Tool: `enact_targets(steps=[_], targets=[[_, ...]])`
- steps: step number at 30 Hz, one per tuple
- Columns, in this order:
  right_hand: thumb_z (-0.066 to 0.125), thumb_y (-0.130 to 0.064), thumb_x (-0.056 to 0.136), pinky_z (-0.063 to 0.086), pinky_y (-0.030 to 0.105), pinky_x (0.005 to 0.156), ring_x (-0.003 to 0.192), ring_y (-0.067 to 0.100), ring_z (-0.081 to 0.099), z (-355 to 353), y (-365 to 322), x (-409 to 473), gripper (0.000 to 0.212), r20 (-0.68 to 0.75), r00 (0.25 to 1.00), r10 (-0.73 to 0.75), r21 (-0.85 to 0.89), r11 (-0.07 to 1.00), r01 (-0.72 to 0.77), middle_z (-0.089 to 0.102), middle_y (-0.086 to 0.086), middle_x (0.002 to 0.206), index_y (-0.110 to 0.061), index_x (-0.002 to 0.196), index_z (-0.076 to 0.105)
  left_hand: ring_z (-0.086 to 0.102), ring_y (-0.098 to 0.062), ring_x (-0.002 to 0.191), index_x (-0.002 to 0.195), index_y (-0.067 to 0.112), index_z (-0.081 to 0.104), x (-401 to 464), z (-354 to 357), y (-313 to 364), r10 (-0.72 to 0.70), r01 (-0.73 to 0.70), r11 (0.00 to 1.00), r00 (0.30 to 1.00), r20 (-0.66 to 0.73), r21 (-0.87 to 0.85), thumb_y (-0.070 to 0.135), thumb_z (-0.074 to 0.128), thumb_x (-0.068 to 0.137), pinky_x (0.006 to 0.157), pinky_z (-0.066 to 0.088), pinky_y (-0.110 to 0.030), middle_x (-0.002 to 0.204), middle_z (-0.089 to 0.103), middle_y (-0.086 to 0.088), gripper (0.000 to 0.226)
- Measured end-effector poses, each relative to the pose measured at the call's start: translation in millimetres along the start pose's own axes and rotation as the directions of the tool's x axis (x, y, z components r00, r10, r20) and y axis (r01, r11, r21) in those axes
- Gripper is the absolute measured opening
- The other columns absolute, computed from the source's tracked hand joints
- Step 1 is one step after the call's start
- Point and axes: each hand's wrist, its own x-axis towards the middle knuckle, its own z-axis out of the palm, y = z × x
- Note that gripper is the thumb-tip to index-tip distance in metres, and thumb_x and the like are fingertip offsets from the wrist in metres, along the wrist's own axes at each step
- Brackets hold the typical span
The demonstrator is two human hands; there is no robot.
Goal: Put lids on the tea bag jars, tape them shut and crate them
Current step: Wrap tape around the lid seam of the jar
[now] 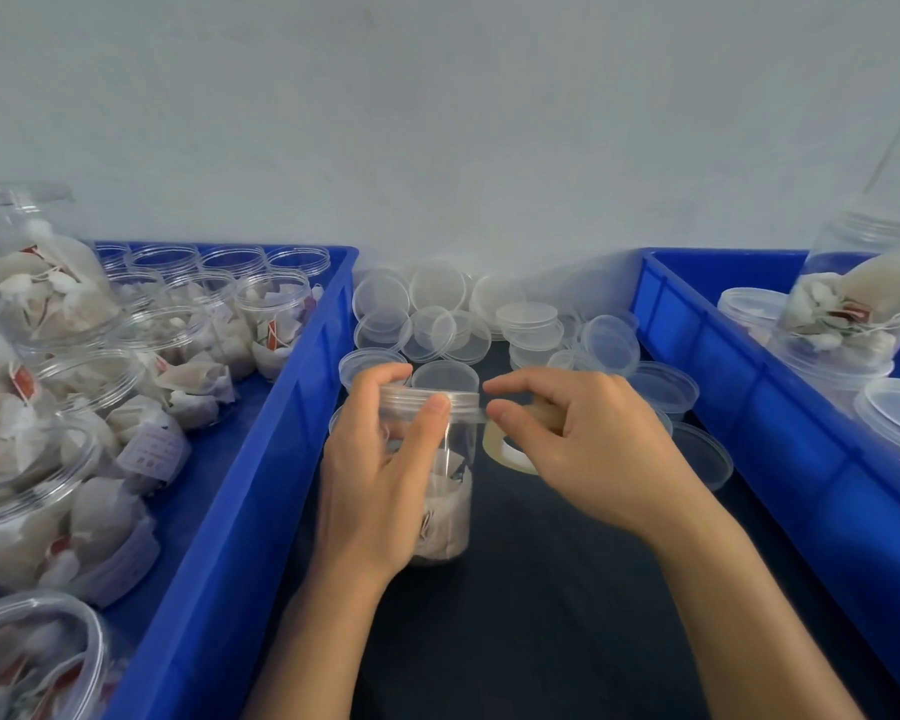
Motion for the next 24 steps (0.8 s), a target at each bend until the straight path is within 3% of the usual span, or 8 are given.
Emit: enact_targets(steps=[5,10,15,17,21,24], targets=[[0.054,-0.062,0.096,0.057,0.038,0.079,0.077,0.006,0.066,3.0,-1.7,0.8,0.030,-0.047,0.999,-0.013,-0.047,0.999,0.011,0.070,-0.021,0.071,-0.050,0.119,0.069,0.069,-0.004,0.096,0.123,0.048,0.060,1.3,-2.5,-3.4,-0.023,0.024,0.998,1.000,0.017,-0.050,0.061,0.058,0.092,0.079,0.052,-0.028,0.107,0.070,0.019,0.033],[0.053,-0.063,0.097,0.058,0.039,0.085,0.086,0.004,0.069,5.3,-1.5,2.9,0.034,-0.016,1.000,-0.015,-0.029,0.999,0.015,0.071,-0.026,0.073,-0.050,0.125,0.066,0.074,-0.015,0.095,0.113,0.045,0.065,1.6,-0.8,-3.5,-0.027,0.032,0.979,0.999,0.031,-0.199,0.056,0.064,0.089,0.082,0.062,-0.043,0.105,0.073,0.010,0.027],[0.053,-0.065,0.096,0.058,0.040,0.085,0.087,0.004,0.069,4.9,0.3,3.0,0.035,-0.004,1.000,-0.023,-0.019,1.000,0.023,0.072,-0.024,0.076,-0.053,0.126,0.065,0.075,-0.013,0.092,0.115,0.030,0.066,3.1,-0.9,-6.5,-0.008,0.027,0.965,0.997,0.072,-0.261,0.041,0.064,0.095,0.071,0.062,-0.027,0.102,0.073,0.008,0.023],[0.053,-0.065,0.096,0.057,0.037,0.079,0.079,0.001,0.066,5.1,1.1,3.1,0.033,-0.006,1.000,-0.027,-0.019,0.999,0.027,0.069,-0.027,0.072,-0.054,0.124,0.065,0.074,-0.010,0.089,0.116,0.023,0.066,3.3,-0.8,-6.2,0.004,0.018,0.963,0.997,0.082,-0.270,0.037,0.063,0.095,0.070,0.059,-0.021,0.099,0.073,0.009,0.025],[0.051,-0.067,0.096,0.040,0.028,0.066,0.068,-0.009,0.056,5.7,0.2,2.2,0.033,-0.021,0.998,-0.053,-0.023,0.998,0.053,0.056,-0.035,0.056,-0.055,0.121,0.067,0.071,-0.003,0.083,0.117,0.011,0.063,3.5,-1.6,-4.7,0.048,-0.020,0.957,0.995,0.090,-0.289,0.031,0.059,0.096,0.069,0.056,-0.016,0.092,0.072,0.012,0.029],[0.054,-0.065,0.098,0.037,0.027,0.064,0.070,-0.013,0.056,6.3,-1.2,0.8,0.028,-0.032,0.998,-0.059,-0.033,0.998,0.057,0.053,-0.037,0.054,-0.053,0.118,0.069,0.072,-0.001,0.083,0.123,0.010,0.061,3.3,-3.0,-5.1,0.039,-0.007,0.959,0.994,0.107,-0.282,0.032,0.057,0.096,0.067,0.055,-0.013,0.092,0.072,0.016,0.035]])
